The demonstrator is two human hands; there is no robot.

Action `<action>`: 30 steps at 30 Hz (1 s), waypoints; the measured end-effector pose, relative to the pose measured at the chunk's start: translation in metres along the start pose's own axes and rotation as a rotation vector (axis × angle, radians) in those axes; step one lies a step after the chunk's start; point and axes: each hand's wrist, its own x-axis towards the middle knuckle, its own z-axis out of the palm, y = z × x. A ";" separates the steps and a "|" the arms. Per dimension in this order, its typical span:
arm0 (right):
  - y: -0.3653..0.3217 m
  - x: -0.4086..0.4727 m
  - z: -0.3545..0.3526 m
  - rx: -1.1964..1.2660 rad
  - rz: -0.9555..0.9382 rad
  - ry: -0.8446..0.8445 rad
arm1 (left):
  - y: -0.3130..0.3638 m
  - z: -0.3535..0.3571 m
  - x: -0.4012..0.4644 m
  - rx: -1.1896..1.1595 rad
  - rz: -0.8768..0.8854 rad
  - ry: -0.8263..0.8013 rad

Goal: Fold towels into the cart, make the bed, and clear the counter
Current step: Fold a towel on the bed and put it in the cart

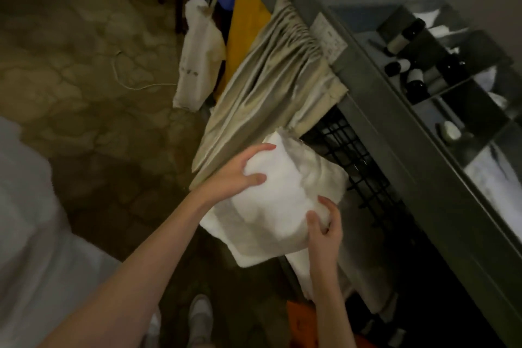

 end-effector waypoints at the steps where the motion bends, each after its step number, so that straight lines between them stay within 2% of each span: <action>1: -0.003 -0.004 -0.007 0.021 0.002 0.028 | 0.006 0.006 0.002 -0.005 0.010 -0.027; 7: -0.024 -0.005 -0.045 0.147 0.016 0.161 | 0.035 0.037 0.029 0.003 0.056 -0.166; 11: -0.029 0.016 -0.052 0.196 0.021 0.226 | 0.040 0.051 0.050 -0.040 0.069 -0.196; 16: -0.021 0.055 -0.045 0.175 0.013 0.306 | 0.031 0.058 0.088 0.071 0.147 -0.198; 20: -0.011 0.075 -0.037 0.186 -0.145 0.327 | 0.016 0.059 0.115 0.020 0.150 -0.154; 24: 0.002 0.100 -0.032 0.151 -0.301 0.355 | -0.002 0.060 0.143 -0.055 0.256 -0.126; 30: 0.025 0.132 -0.026 0.190 -0.379 0.400 | -0.019 0.065 0.170 -0.133 0.332 -0.142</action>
